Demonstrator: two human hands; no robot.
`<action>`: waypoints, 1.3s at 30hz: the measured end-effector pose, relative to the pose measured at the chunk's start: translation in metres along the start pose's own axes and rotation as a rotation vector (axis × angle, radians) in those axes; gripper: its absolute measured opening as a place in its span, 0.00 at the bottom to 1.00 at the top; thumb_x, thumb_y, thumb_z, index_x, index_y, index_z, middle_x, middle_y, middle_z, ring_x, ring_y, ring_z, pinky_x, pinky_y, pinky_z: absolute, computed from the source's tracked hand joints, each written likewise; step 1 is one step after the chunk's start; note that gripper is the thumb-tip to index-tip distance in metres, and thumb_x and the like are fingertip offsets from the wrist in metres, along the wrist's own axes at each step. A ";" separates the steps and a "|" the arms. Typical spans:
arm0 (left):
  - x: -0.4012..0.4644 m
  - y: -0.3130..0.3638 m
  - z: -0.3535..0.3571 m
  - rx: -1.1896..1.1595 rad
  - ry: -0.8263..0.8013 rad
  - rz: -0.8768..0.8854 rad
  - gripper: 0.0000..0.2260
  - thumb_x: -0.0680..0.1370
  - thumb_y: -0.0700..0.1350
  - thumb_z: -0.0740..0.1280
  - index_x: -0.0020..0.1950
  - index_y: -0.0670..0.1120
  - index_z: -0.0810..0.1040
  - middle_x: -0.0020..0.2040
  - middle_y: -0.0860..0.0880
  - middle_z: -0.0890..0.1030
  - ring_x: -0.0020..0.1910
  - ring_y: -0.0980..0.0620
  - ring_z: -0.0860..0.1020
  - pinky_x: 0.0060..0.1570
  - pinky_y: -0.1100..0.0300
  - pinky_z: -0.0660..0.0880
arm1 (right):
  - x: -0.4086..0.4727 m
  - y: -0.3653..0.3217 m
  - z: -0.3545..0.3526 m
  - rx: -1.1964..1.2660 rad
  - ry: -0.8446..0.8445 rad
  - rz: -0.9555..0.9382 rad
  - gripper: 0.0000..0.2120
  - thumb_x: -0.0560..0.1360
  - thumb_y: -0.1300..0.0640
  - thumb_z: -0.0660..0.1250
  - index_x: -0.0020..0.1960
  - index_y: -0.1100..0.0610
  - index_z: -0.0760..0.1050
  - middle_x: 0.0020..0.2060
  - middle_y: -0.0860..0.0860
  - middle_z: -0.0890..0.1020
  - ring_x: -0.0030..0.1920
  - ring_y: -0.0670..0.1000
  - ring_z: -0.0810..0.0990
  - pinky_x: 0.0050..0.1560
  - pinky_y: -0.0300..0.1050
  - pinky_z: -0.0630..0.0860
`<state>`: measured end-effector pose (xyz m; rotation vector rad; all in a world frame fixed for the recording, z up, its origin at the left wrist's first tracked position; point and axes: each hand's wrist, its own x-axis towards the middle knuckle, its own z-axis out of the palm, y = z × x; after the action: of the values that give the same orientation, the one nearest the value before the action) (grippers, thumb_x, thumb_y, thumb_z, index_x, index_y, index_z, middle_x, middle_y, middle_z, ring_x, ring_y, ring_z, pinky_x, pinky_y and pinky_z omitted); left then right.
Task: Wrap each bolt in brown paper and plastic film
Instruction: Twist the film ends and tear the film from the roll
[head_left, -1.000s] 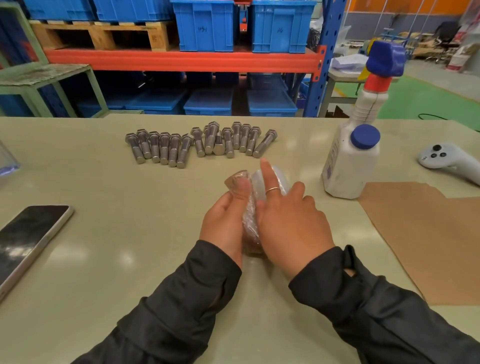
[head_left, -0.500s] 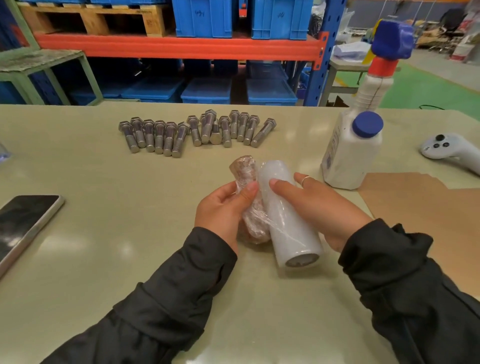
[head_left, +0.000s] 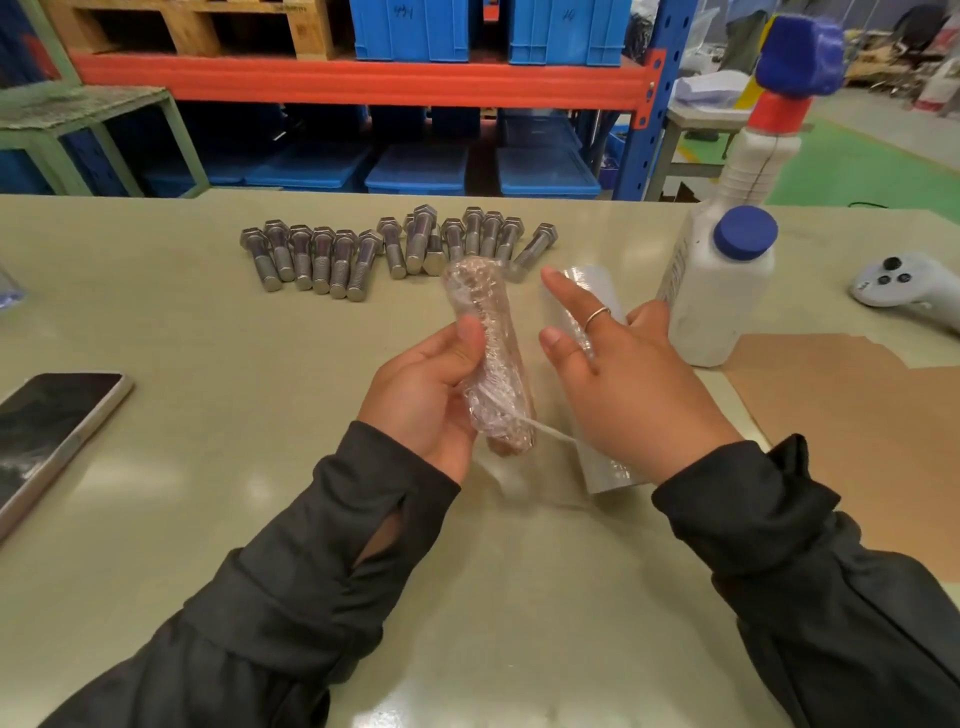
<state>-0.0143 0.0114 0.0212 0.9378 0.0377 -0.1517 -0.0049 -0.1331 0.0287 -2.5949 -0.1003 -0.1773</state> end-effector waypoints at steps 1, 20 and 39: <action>-0.001 0.000 -0.001 -0.014 -0.026 -0.004 0.16 0.66 0.46 0.64 0.50 0.39 0.77 0.34 0.48 0.78 0.31 0.53 0.77 0.32 0.63 0.77 | 0.000 0.000 0.001 -0.024 0.002 -0.017 0.21 0.79 0.39 0.48 0.69 0.27 0.45 0.49 0.50 0.57 0.44 0.52 0.70 0.48 0.44 0.67; -0.005 -0.013 0.008 -0.039 -0.083 -0.073 0.14 0.66 0.50 0.68 0.49 0.48 0.80 0.37 0.52 0.83 0.34 0.57 0.81 0.32 0.64 0.77 | -0.008 -0.005 0.008 -0.166 0.136 -0.036 0.24 0.78 0.39 0.49 0.72 0.31 0.44 0.49 0.52 0.56 0.51 0.59 0.72 0.53 0.50 0.70; -0.012 -0.008 0.008 0.034 -0.032 0.008 0.15 0.60 0.42 0.70 0.45 0.40 0.81 0.36 0.47 0.82 0.31 0.52 0.79 0.32 0.63 0.78 | -0.004 -0.008 0.002 -0.029 0.027 -0.011 0.20 0.79 0.41 0.44 0.70 0.28 0.46 0.50 0.53 0.65 0.49 0.58 0.74 0.54 0.49 0.70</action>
<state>-0.0274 0.0023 0.0208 0.9697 0.0023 -0.1606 -0.0094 -0.1258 0.0307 -2.6207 -0.1033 -0.2195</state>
